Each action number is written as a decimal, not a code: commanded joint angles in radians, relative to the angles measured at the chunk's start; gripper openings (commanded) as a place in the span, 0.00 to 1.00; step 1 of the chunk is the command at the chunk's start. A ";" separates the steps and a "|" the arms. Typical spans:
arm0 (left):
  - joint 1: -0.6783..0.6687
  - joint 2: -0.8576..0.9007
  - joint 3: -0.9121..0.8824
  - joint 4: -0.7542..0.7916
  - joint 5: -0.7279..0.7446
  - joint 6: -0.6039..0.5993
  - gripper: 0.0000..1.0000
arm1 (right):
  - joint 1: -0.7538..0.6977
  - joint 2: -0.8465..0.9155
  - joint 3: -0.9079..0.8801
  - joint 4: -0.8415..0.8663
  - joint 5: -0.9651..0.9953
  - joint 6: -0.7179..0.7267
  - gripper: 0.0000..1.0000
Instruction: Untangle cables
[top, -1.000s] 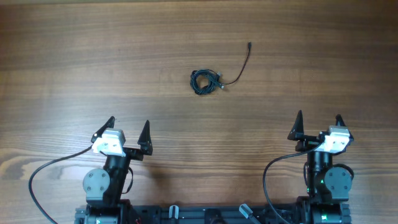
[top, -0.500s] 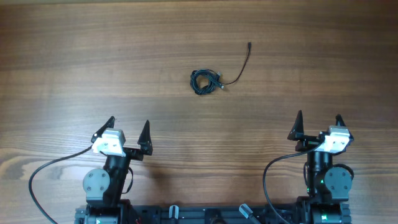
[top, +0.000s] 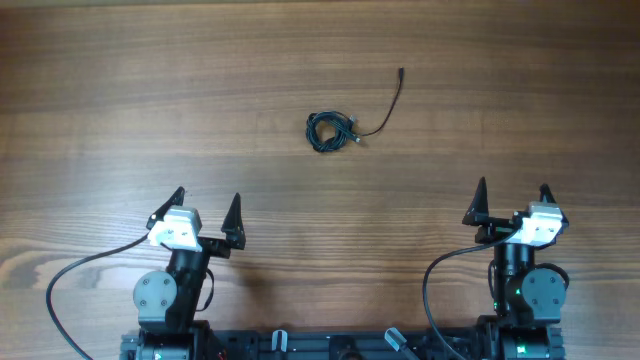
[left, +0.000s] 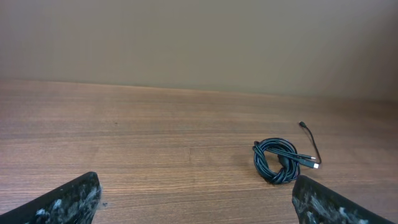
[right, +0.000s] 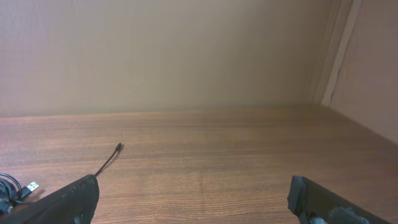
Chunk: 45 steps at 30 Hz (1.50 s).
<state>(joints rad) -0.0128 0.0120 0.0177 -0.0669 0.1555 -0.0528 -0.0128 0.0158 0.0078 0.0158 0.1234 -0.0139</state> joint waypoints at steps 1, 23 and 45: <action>0.004 -0.006 -0.012 0.006 0.008 0.019 1.00 | 0.006 -0.011 -0.003 0.002 -0.010 -0.011 1.00; 0.005 -0.005 0.028 0.071 0.042 0.018 1.00 | 0.006 -0.011 -0.003 0.002 -0.010 -0.012 1.00; 0.004 0.224 0.265 0.026 0.117 -0.034 1.00 | 0.006 -0.011 -0.003 0.002 -0.010 -0.011 1.00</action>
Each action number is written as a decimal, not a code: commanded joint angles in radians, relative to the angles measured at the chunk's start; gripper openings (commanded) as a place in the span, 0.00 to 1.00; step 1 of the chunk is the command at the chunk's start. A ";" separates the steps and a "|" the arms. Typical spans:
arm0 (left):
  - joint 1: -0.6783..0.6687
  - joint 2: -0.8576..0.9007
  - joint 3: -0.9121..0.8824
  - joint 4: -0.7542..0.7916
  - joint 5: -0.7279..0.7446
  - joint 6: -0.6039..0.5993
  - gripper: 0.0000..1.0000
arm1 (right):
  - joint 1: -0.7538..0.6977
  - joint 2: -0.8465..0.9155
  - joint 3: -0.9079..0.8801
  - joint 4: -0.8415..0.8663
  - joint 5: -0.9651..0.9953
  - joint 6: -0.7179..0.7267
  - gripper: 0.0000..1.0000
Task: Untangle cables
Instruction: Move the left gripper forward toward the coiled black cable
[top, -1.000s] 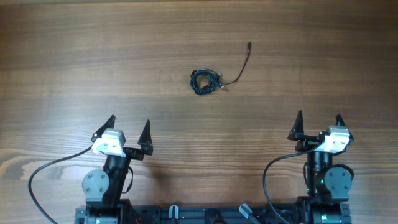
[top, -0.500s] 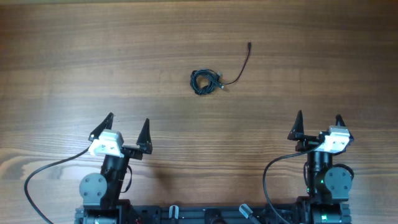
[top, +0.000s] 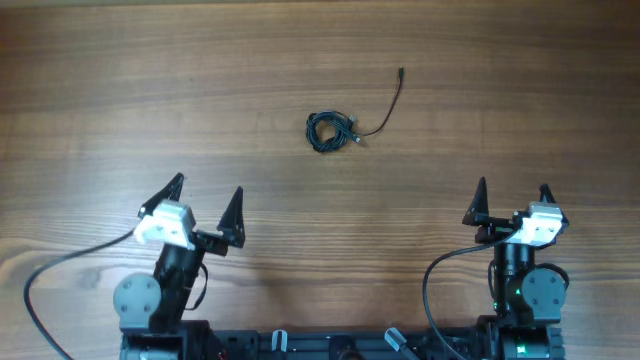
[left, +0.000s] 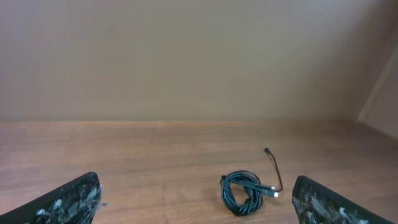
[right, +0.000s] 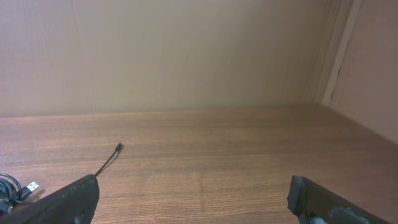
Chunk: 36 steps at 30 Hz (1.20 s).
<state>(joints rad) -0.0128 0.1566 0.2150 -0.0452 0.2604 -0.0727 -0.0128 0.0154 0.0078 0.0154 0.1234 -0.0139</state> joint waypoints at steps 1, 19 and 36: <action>0.004 0.116 0.088 0.004 0.013 -0.014 1.00 | 0.006 -0.011 -0.003 0.003 -0.010 -0.011 1.00; 0.004 0.494 0.277 -0.005 0.170 -0.125 1.00 | 0.006 -0.011 -0.003 0.003 -0.009 -0.012 1.00; 0.004 0.494 0.315 -0.041 0.308 -0.127 1.00 | 0.006 -0.011 -0.003 0.003 -0.010 -0.011 1.00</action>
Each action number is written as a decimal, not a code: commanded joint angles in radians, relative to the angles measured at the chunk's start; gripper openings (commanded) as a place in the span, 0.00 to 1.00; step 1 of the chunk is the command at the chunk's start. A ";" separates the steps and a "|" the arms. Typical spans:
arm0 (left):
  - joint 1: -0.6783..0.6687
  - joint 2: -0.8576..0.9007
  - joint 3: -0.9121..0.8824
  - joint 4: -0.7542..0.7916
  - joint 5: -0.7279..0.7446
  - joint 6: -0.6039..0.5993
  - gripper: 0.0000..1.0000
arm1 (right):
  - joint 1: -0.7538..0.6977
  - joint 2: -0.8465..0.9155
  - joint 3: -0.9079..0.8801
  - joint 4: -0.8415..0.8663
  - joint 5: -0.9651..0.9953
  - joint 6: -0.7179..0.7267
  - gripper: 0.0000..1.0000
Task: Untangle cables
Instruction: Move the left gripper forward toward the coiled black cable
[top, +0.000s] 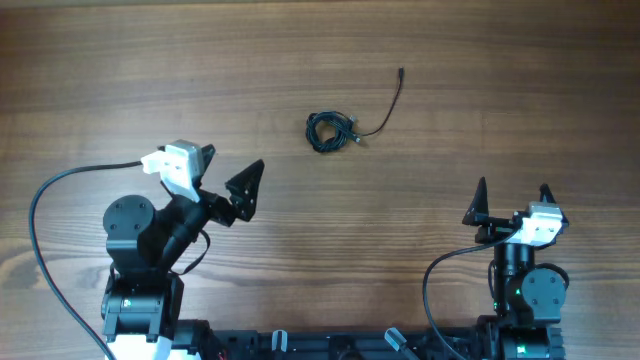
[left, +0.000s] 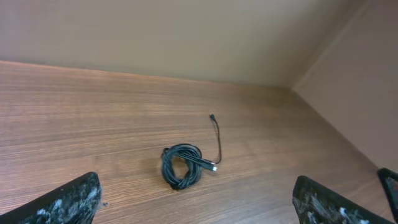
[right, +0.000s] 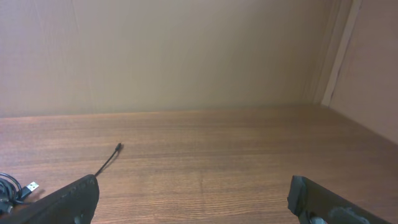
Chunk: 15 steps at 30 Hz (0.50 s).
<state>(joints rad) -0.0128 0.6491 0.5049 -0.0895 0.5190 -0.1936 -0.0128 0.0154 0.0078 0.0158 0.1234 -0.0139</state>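
A black cable (top: 327, 131) lies wound in a small tangled coil at the middle of the far table, with a loose tail running right to a plug (top: 400, 72). The left wrist view shows the coil (left: 181, 165) ahead on the wood. In the right wrist view only the tail (right: 111, 158) and the coil's edge show at lower left. My left gripper (top: 228, 165) is open and empty, angled toward the coil from the near left, well short of it. My right gripper (top: 512, 190) stands open and empty at the near right.
The brown wooden table (top: 500, 120) carries only the cable. A beige wall (left: 155, 31) rises behind it, with a corner at the right (right: 329, 56). Both arm bases and their black leads sit along the near edge (top: 60, 200).
My left arm has swung forward and turned right, so its open gripper now points at the coil from higher up. The right arm and the cable have not moved.
Both grippers stood open at the near edge, facing straight ahead, the cable untouched. Then the left gripper had shifted slightly left and begun turning toward the coil. Now it is farther out over the table and aimed at the coil.
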 joint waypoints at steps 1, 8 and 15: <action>0.004 0.001 0.026 0.003 0.049 -0.006 1.00 | 0.006 -0.011 -0.003 0.002 -0.010 -0.011 1.00; 0.004 0.022 0.027 0.003 0.044 -0.051 0.98 | 0.006 -0.011 -0.003 0.002 -0.010 -0.011 1.00; 0.004 0.120 0.107 -0.083 -0.023 -0.050 0.93 | 0.006 -0.011 -0.003 0.002 -0.010 -0.011 1.00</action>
<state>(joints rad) -0.0128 0.7254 0.5400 -0.1432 0.5407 -0.2333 -0.0128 0.0154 0.0078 0.0154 0.1234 -0.0139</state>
